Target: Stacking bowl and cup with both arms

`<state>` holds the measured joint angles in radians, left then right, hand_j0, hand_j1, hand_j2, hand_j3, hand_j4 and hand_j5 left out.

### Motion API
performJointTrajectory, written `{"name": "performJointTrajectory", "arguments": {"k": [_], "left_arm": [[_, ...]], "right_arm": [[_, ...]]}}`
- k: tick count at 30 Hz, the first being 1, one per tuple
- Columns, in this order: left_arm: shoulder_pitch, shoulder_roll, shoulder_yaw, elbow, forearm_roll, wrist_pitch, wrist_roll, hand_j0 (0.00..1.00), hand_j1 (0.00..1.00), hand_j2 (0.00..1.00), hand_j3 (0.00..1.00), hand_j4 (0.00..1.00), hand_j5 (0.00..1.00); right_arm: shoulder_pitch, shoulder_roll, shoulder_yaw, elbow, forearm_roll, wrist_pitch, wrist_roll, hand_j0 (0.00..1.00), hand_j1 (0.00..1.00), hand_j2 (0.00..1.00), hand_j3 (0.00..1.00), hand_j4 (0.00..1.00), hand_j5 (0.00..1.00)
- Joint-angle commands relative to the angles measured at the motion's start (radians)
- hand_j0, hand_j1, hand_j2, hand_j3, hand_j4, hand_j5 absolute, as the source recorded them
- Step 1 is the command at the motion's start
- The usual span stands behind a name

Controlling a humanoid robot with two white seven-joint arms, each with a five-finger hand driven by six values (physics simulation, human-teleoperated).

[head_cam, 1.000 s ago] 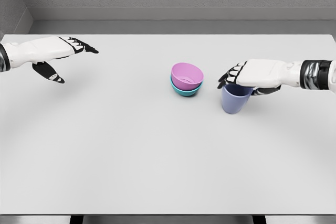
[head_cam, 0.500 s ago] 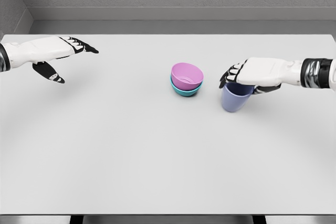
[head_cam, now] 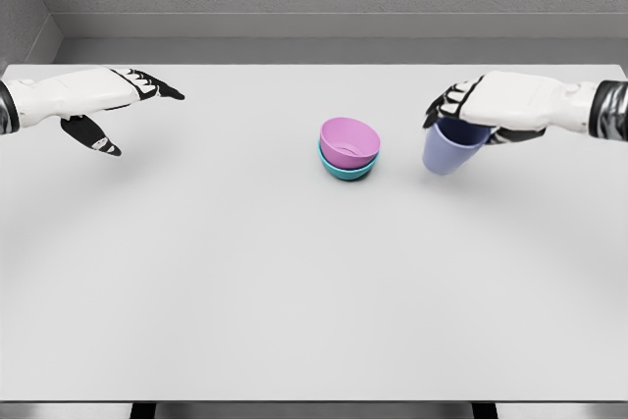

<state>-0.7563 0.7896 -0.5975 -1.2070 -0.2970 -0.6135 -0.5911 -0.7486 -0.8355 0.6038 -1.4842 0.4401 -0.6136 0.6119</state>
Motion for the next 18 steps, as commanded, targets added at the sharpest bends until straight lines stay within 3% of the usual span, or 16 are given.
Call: {"name": "performJointTrajectory", "arguments": {"k": [1,14,18], "left_arm": [[0.0,0.002,0.001,-0.002,0.006,0.003,0.0,1.0,1.0,1.0,1.0,1.0,1.0],[0.0,0.004,0.001,-0.002,0.007,0.003,0.0,1.0,1.0,1.0,1.0,1.0,1.0],[0.0,0.005,0.001,0.0,0.007,0.003,0.0,1.0,1.0,1.0,1.0,1.0,1.0]], "right_arm": [[0.0,0.003,-0.029,-0.001,-0.004,0.003,-0.001,0.64,0.64,0.64,0.64,0.64,0.64],[-0.002,0.016,-0.064,-0.001,-0.004,0.003,-0.001,0.64,0.64,0.64,0.64,0.64,0.64],[-0.017,0.047,-0.065,0.004,-0.004,0.003,-0.001,0.64,0.64,0.64,0.64,0.64,0.64]]}}
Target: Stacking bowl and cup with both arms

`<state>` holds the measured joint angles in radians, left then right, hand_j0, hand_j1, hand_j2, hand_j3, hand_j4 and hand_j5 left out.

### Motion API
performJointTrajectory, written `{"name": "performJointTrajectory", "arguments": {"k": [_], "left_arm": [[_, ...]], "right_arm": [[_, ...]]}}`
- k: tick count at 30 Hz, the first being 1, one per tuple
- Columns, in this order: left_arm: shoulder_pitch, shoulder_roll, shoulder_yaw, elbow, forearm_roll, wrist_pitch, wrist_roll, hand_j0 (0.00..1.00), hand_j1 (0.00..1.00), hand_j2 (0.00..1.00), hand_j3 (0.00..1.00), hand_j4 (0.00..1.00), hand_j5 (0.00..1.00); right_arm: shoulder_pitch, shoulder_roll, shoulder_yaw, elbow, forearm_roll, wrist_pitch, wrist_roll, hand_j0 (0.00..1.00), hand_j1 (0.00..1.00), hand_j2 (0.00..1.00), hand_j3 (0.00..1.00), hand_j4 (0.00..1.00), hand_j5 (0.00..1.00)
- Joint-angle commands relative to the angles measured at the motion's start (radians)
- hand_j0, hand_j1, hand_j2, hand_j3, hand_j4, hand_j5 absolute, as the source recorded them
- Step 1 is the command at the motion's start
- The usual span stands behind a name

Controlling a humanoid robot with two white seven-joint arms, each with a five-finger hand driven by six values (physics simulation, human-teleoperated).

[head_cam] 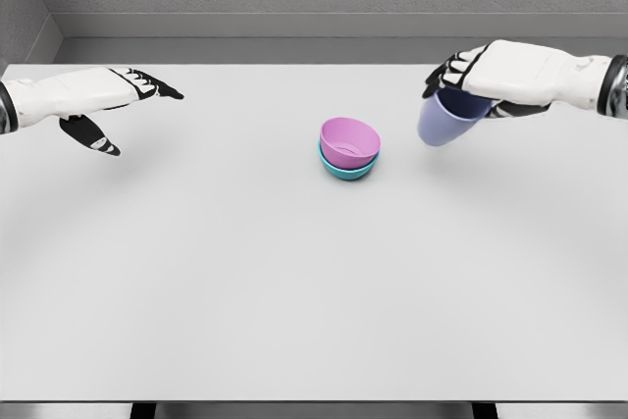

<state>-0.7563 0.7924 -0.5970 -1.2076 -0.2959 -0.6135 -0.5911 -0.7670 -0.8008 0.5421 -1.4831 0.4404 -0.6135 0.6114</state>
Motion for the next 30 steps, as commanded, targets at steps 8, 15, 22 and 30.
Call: {"name": "performJointTrajectory", "arguments": {"k": [8,15,22,30], "left_arm": [[0.0,0.002,0.002,-0.001,0.006,0.003,0.0,1.0,1.0,1.0,1.0,1.0,1.0],[0.0,0.008,0.002,-0.003,0.006,0.003,0.0,1.0,1.0,1.0,1.0,1.0,1.0],[0.0,0.008,0.002,-0.003,0.006,0.003,0.0,1.0,1.0,1.0,1.0,1.0,1.0],[0.0,0.008,0.002,-0.003,0.006,0.003,0.0,1.0,1.0,1.0,1.0,1.0,1.0]], "right_arm": [[-0.028,0.052,-0.002,0.012,-0.003,0.003,-0.001,0.64,0.64,0.64,0.64,0.64,0.64],[-0.038,0.091,-0.001,0.012,-0.002,0.003,-0.001,0.64,0.64,0.64,0.64,0.64,0.64],[-0.041,0.149,0.001,0.014,0.024,0.003,-0.001,0.64,0.64,0.64,0.64,0.64,0.64],[-0.048,0.196,0.012,0.057,0.032,0.003,-0.001,0.64,0.64,0.64,0.64,0.64,0.64]]}}
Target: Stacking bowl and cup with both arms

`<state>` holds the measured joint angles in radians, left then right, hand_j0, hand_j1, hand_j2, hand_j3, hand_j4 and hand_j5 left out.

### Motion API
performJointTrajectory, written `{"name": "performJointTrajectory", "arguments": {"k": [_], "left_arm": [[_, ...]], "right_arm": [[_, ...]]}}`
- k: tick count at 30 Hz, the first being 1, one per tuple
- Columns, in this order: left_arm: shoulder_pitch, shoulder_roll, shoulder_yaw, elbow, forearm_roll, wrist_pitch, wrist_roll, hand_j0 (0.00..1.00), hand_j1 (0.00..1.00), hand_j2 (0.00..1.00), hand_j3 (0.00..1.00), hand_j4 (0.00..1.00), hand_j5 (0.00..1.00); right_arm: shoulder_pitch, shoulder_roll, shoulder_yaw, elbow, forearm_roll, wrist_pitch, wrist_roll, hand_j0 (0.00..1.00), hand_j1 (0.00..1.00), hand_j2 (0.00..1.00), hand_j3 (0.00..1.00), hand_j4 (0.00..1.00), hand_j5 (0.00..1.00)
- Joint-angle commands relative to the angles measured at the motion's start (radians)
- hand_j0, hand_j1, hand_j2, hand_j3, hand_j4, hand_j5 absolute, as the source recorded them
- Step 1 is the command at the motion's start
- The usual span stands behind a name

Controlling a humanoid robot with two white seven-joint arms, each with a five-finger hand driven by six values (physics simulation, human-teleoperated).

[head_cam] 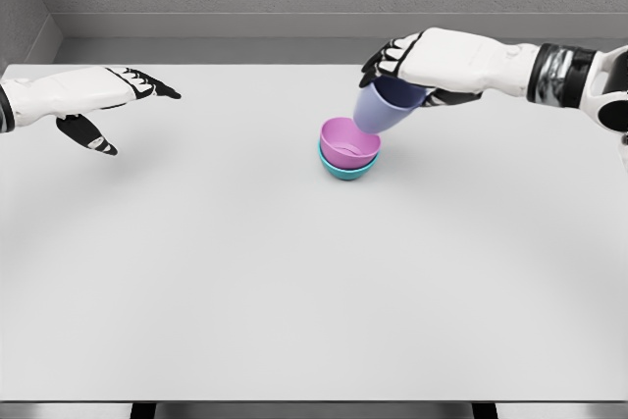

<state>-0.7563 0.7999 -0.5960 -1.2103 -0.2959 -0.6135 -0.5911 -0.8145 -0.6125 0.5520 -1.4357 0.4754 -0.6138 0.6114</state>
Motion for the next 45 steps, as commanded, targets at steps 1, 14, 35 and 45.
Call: {"name": "performJointTrajectory", "arguments": {"k": [1,14,35,45], "left_arm": [[0.0,0.001,0.001,0.0,0.006,0.003,0.0,1.0,1.0,1.0,1.0,1.0,1.0],[0.0,0.001,0.001,0.0,0.006,0.003,0.0,1.0,1.0,1.0,1.0,1.0,1.0],[0.002,0.001,0.015,0.0,0.006,0.003,0.0,1.0,1.0,1.0,1.0,1.0,1.0],[0.005,0.002,0.015,0.0,0.006,0.003,0.0,1.0,1.0,1.0,1.0,1.0,1.0]], "right_arm": [[0.0,0.008,0.008,0.009,-0.003,0.003,0.0,0.64,0.64,0.64,0.64,0.64,0.64],[0.0,0.048,0.051,0.047,0.0,0.003,0.0,0.64,0.64,0.64,0.64,0.64,0.64],[-0.002,0.071,0.068,0.077,0.008,0.019,0.0,1.0,1.0,1.0,1.0,1.0,1.0],[-0.021,-0.027,-0.032,-0.063,-0.006,0.003,0.0,1.0,1.0,1.0,1.0,1.0,1.0]]}}
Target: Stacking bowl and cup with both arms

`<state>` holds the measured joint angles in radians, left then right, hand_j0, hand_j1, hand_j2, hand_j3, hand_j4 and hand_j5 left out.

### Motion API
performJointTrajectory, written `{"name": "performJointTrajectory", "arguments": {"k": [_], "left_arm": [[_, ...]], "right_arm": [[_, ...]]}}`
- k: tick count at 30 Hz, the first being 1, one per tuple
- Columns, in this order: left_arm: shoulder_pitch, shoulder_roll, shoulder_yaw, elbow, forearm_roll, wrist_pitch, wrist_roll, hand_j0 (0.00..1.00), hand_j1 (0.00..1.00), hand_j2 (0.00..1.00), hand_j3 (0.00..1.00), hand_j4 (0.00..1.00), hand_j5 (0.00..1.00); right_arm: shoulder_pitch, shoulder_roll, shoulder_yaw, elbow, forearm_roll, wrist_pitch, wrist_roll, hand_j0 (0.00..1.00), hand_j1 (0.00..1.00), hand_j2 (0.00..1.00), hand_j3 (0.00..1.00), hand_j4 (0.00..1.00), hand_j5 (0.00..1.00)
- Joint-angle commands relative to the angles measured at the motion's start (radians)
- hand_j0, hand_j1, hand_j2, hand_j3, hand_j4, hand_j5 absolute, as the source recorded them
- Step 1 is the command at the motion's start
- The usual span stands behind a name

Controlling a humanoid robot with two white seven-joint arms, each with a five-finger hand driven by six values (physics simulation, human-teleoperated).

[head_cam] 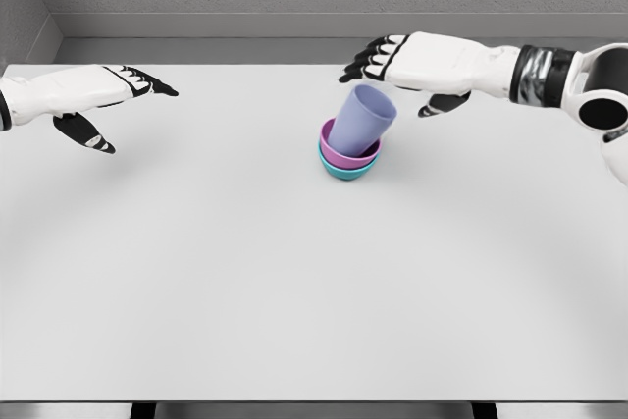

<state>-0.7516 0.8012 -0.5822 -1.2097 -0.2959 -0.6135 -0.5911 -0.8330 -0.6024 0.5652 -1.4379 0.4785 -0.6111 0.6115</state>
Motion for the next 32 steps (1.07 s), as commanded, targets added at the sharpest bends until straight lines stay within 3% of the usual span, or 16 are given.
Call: {"name": "performJointTrajectory", "arguments": {"k": [1,3,5,6,11,13,32], "left_arm": [[0.0,0.001,0.001,-0.001,0.006,0.003,0.0,1.0,1.0,1.0,1.0,1.0,1.0],[0.0,0.003,0.001,-0.001,0.006,0.003,0.0,1.0,1.0,1.0,1.0,1.0,1.0],[0.0,0.003,0.001,-0.001,0.006,0.003,0.0,1.0,1.0,1.0,1.0,1.0,1.0],[0.0,0.003,0.001,-0.001,0.006,0.003,0.0,1.0,1.0,1.0,1.0,1.0,1.0],[0.0,0.007,0.001,-0.001,0.009,0.003,0.004,1.0,1.0,1.0,1.0,1.0,1.0],[0.0,0.007,0.001,-0.001,0.009,0.003,0.004,1.0,1.0,1.0,1.0,1.0,1.0],[0.018,0.007,0.001,0.016,-0.006,0.003,0.0,1.0,1.0,1.0,1.0,1.0,1.0]], "right_arm": [[0.0,-0.065,-0.061,-0.094,-0.009,0.0,-0.001,1.0,1.0,1.0,1.0,1.0,1.0],[0.044,-0.138,-0.154,-0.096,-0.044,0.0,-0.001,1.0,1.0,1.0,1.0,1.0,1.0],[0.147,-0.175,-0.283,-0.087,-0.077,0.0,-0.001,1.0,1.0,1.0,1.0,1.0,1.0],[0.167,-0.192,-0.3,-0.072,-0.077,0.0,-0.001,1.0,1.0,1.0,1.0,1.0,1.0],[0.176,-0.192,-0.294,0.016,-0.077,0.0,-0.001,1.0,1.0,1.0,1.0,1.0,1.0],[0.178,-0.18,-0.236,0.017,-0.077,0.0,-0.001,1.0,1.0,1.0,1.0,1.0,1.0],[0.179,-0.177,-0.235,0.004,-0.077,0.0,-0.001,1.0,1.0,1.0,1.0,1.0,1.0]]}}
